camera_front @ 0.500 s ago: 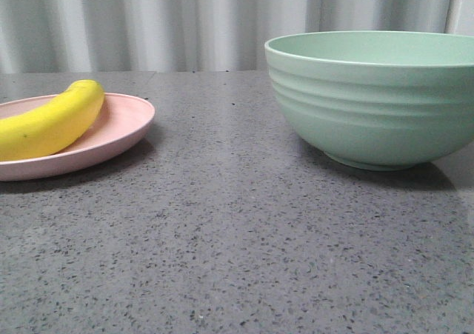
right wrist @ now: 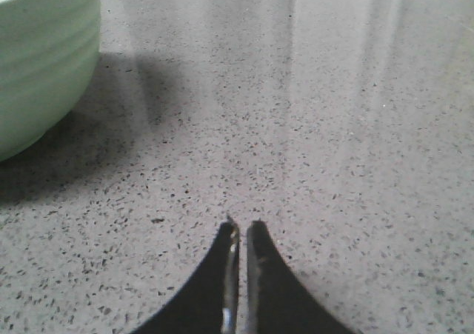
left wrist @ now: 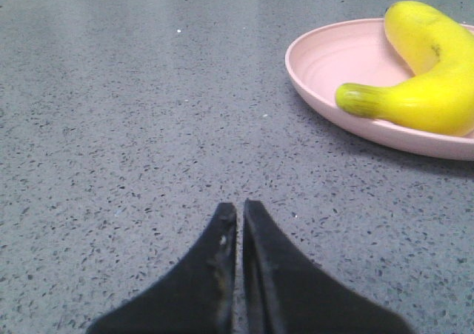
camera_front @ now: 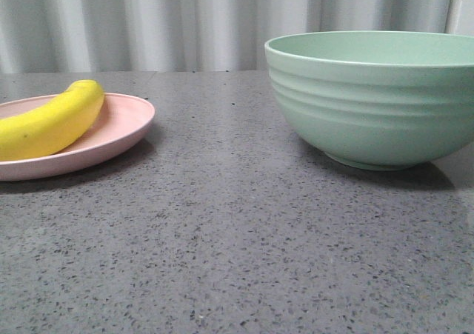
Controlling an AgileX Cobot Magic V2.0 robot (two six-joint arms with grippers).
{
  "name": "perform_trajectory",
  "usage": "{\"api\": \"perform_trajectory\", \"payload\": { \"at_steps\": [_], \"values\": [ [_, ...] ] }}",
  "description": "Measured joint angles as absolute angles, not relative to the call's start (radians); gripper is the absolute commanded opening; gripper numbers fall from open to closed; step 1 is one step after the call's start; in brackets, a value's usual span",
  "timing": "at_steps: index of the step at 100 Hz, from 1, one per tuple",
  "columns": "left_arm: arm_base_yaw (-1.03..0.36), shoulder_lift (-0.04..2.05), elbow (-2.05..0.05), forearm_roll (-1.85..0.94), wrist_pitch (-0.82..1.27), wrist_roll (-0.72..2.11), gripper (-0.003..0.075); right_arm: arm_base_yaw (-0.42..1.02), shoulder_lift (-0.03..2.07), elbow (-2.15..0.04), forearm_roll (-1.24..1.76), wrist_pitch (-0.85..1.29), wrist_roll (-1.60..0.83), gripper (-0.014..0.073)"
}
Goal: Transfer banana from pink plate to green bowl
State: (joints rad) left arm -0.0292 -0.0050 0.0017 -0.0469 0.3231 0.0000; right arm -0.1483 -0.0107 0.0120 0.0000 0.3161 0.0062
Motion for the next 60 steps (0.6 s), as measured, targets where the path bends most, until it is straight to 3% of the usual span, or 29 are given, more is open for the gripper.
{"api": "perform_trajectory", "payload": {
  "at_steps": [60],
  "values": [
    [-0.029, -0.005, 0.002, -0.047, 0.302, 0.0, -0.0018, -0.148, -0.011, 0.012, 0.0, 0.316, 0.006, -0.0072]
  ]
}}
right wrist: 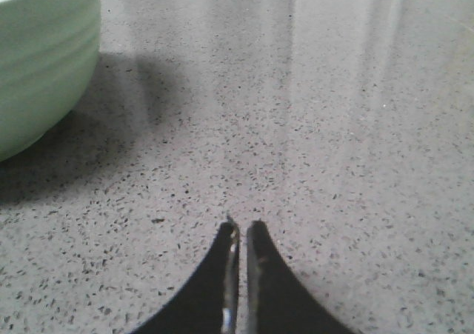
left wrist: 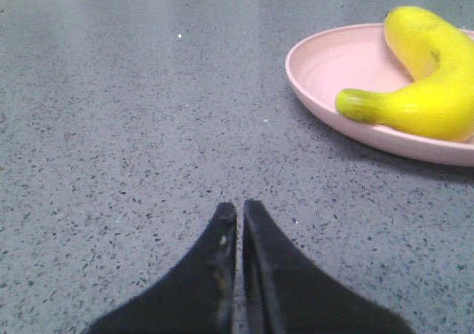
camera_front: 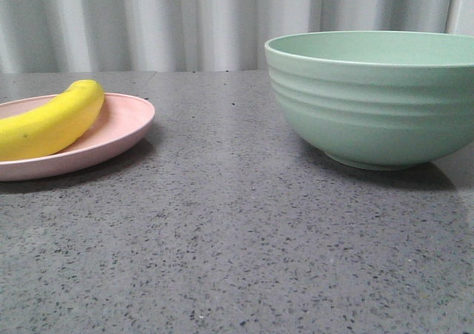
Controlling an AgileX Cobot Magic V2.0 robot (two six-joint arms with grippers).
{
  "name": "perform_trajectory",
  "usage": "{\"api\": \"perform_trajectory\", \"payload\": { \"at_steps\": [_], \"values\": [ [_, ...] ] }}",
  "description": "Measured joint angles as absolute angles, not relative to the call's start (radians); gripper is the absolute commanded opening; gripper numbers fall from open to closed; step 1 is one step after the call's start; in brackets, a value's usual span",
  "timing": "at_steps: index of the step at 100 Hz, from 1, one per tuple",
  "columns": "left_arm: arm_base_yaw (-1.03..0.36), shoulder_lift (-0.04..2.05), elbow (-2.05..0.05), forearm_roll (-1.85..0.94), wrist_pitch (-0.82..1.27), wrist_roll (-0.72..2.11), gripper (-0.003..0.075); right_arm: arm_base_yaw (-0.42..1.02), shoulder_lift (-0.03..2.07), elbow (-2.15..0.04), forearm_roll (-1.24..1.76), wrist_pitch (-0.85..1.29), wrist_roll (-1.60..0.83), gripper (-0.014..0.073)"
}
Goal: Transfer banana from pink plate to green bowl
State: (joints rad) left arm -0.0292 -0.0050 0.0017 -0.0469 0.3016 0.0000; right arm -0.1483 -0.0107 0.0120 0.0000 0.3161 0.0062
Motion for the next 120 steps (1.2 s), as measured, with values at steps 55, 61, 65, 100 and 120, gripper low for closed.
{"api": "perform_trajectory", "payload": {
  "at_steps": [55, 61, 65, 100, 120],
  "values": [
    [-0.029, -0.005, 0.002, -0.064, 0.229, 0.0, -0.0019, -0.148, -0.011, 0.012, 0.0, 0.299, 0.006, -0.0072],
    [-0.029, -0.005, 0.002, -0.071, 0.227, 0.0, -0.0019, -0.148, -0.011, 0.012, 0.007, 0.288, 0.008, -0.0072],
    [-0.029, -0.005, 0.002, -0.072, 0.227, 0.0, -0.0018, -0.148, -0.011, 0.012, 0.007, 0.284, 0.008, -0.0072],
    [-0.029, -0.005, 0.002, -0.075, 0.157, 0.0, -0.0019, -0.148, -0.011, 0.012, 0.033, 0.245, 0.016, -0.0072],
    [-0.029, -0.005, 0.002, -0.075, 0.159, 0.0, -0.0018, -0.148, -0.011, 0.012, -0.043, 0.192, 0.016, -0.0072]
  ]
}}
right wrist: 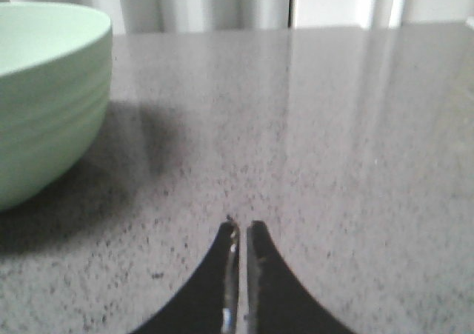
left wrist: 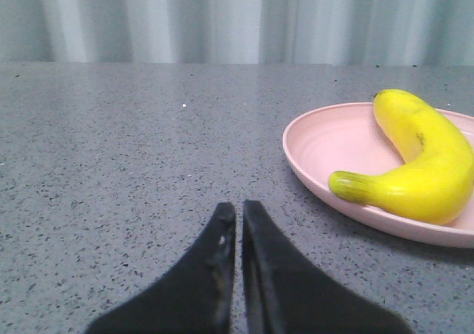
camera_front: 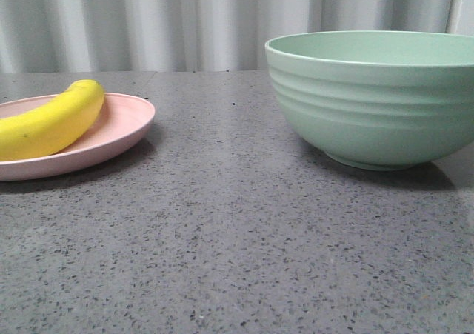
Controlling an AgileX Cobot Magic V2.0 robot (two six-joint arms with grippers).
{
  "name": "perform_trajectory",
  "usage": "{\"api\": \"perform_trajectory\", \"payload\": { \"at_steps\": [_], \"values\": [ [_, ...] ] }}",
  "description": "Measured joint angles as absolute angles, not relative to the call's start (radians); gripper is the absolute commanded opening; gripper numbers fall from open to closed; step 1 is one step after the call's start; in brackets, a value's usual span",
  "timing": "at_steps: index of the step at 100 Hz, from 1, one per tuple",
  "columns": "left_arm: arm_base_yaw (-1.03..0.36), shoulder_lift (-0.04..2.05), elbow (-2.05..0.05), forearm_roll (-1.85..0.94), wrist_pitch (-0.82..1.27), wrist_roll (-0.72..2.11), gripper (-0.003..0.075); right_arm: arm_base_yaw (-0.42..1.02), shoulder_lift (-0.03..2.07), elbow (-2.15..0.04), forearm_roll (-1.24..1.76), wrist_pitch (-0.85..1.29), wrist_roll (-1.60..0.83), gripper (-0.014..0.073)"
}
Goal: Transfer banana from pink plate to green bowl
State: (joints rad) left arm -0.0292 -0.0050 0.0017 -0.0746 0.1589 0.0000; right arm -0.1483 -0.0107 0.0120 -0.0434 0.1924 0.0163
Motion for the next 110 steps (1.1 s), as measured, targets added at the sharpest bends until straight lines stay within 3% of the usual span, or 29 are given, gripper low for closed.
{"api": "perform_trajectory", "payload": {
  "at_steps": [71, 110],
  "values": [
    [-0.029, -0.005, 0.002, -0.096, 0.129, 0.0, -0.0019, -0.148, -0.011, 0.012, -0.054, 0.123, 0.016, -0.0071],
    [-0.029, 0.031, -0.114, -0.117, 0.173, 0.0, -0.0019, -0.148, 0.06, -0.136, -0.015, 0.272, 0.016, -0.0071]
  ]
}}
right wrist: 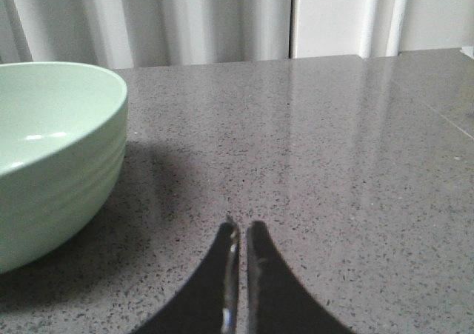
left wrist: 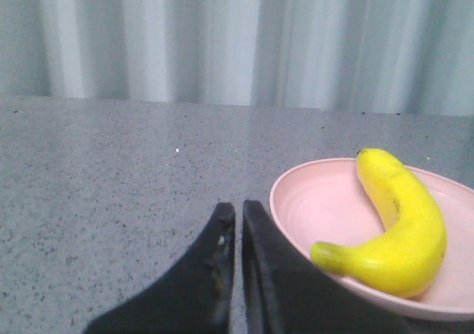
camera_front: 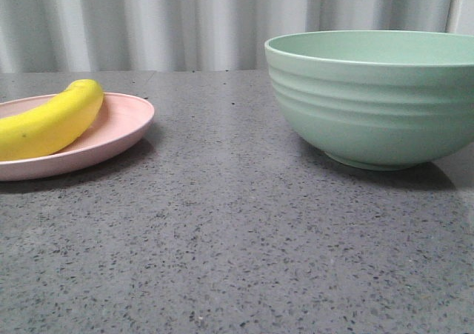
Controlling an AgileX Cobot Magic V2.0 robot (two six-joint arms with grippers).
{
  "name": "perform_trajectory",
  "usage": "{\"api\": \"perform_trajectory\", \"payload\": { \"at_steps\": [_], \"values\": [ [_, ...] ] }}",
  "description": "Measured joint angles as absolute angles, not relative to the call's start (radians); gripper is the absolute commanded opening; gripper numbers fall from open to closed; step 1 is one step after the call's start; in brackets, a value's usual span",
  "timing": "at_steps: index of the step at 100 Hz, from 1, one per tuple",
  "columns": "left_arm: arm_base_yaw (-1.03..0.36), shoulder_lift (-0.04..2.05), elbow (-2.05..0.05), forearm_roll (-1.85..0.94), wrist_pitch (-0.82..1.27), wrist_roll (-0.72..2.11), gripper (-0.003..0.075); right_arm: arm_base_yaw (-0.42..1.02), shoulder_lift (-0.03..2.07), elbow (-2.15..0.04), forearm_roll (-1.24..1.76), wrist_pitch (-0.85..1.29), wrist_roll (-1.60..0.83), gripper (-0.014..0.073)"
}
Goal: Transfer banana from pink plate to green bowl
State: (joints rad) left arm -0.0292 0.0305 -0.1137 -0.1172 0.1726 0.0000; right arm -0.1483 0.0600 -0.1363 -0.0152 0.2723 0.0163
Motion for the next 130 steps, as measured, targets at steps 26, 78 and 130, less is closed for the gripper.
{"api": "perform_trajectory", "payload": {
  "at_steps": [26, 78, 130],
  "values": [
    [-0.029, 0.221, -0.273, -0.115, 0.194, 0.0, -0.0019, -0.148, 0.238, -0.312, 0.015, 0.361, 0.016, -0.006],
    [-0.029, 0.456, -0.354, -0.115, 0.083, 0.0, 0.0575, -0.148, 0.328, -0.384, 0.017, 0.393, 0.016, -0.0062],
    [-0.193, 0.765, -0.538, -0.118, 0.162, 0.007, 0.0476, -0.148, 0.328, -0.384, 0.017, 0.395, 0.016, -0.0062]
  ]
}}
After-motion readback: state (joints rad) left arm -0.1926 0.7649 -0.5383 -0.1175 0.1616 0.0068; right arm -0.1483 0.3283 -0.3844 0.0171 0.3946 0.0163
